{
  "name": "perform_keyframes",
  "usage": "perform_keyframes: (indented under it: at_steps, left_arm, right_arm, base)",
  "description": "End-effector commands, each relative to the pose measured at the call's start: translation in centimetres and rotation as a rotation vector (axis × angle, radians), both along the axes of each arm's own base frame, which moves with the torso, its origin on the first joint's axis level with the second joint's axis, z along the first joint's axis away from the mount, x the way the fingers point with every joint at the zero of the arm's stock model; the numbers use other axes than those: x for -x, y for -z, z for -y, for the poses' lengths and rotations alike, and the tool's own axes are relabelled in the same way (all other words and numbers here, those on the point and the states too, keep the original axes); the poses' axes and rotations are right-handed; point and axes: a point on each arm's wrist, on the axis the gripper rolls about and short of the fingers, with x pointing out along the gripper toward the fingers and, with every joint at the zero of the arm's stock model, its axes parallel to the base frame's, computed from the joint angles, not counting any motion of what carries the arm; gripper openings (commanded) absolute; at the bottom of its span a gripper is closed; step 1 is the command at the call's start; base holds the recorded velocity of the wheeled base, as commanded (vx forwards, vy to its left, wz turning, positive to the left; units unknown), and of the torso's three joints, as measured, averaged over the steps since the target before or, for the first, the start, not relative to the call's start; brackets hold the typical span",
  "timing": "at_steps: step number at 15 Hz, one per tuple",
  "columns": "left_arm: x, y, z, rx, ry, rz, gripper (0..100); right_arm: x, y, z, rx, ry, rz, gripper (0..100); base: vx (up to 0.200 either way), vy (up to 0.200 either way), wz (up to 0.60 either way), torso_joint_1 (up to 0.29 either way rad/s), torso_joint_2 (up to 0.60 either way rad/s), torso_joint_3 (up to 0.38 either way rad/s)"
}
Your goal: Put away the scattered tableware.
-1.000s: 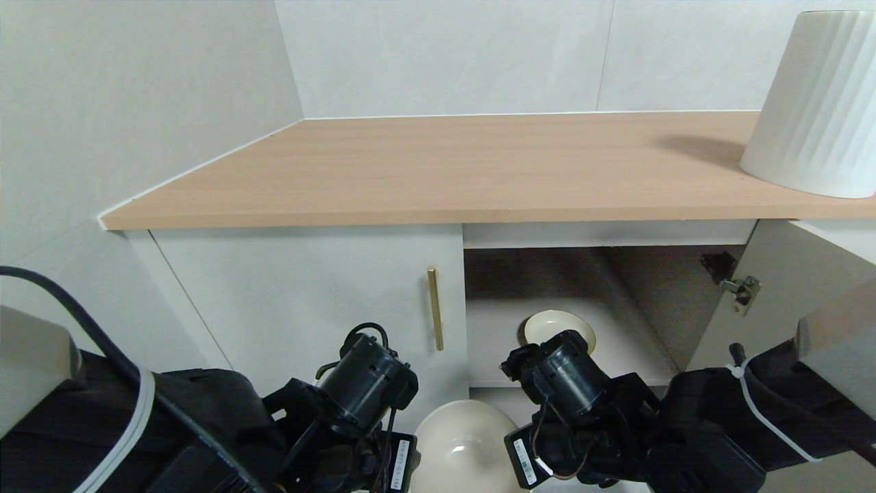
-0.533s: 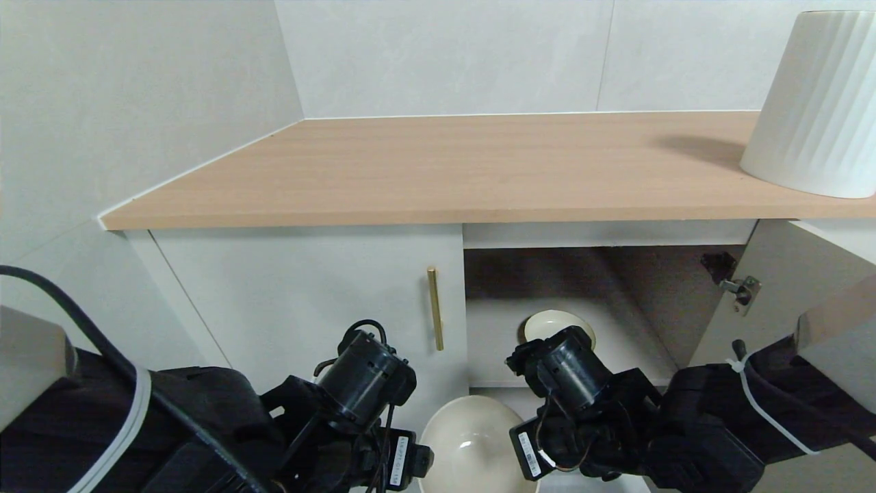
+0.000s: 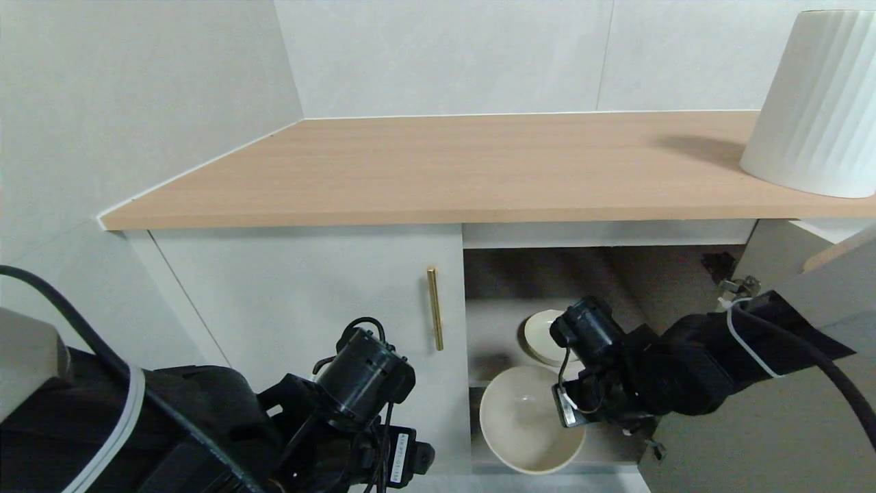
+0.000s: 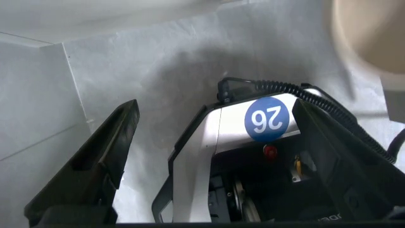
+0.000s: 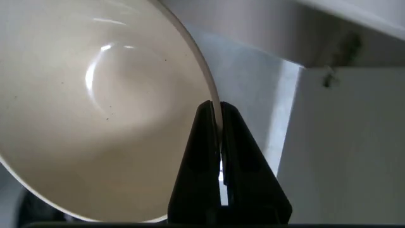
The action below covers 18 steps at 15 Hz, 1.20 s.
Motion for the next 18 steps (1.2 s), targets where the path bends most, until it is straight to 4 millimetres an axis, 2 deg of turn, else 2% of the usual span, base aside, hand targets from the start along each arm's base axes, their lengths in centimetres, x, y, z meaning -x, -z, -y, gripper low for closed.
perform_keyframes:
  at_steps: [1, 7, 9, 13, 18]
  left_arm:
    - [0.0, -0.1, 0.0, 0.003, -0.005, 0.002, 100]
    - [0.1, -0.4, -0.1, 0.012, -0.005, 0.011, 100]
    - [0.1, -0.4, -0.1, 0.012, -0.005, 0.011, 100]
    - [0.0, -0.4, 0.0, 0.010, -0.005, 0.010, 100]
    - [0.1, -0.4, -0.1, 0.012, -0.005, 0.011, 100]
  right_arm:
    - [-2.9, 0.0, -0.1, -0.099, 0.146, 0.018, 0]
    - [-6.1, 0.3, 0.3, -0.264, 0.373, 0.057, 0]
    - [-7.2, 0.5, 1.0, -0.284, 0.419, 0.078, 0]
    - [-7.8, 0.1, 1.3, -0.331, 0.475, 0.104, 0]
    - [-8.9, 0.0, 1.8, -0.295, 0.535, 0.174, 0]
  base:
    - [0.000, 0.000, 0.00, 0.000, 0.00, 0.000]
    - [0.000, 0.000, 0.00, 0.000, 0.00, 0.000]
    - [0.000, 0.000, 0.00, 0.000, 0.00, 0.000]
    - [0.000, 0.000, 0.00, 0.000, 0.00, 0.000]
    - [0.000, 0.000, 0.00, 0.000, 0.00, 0.000]
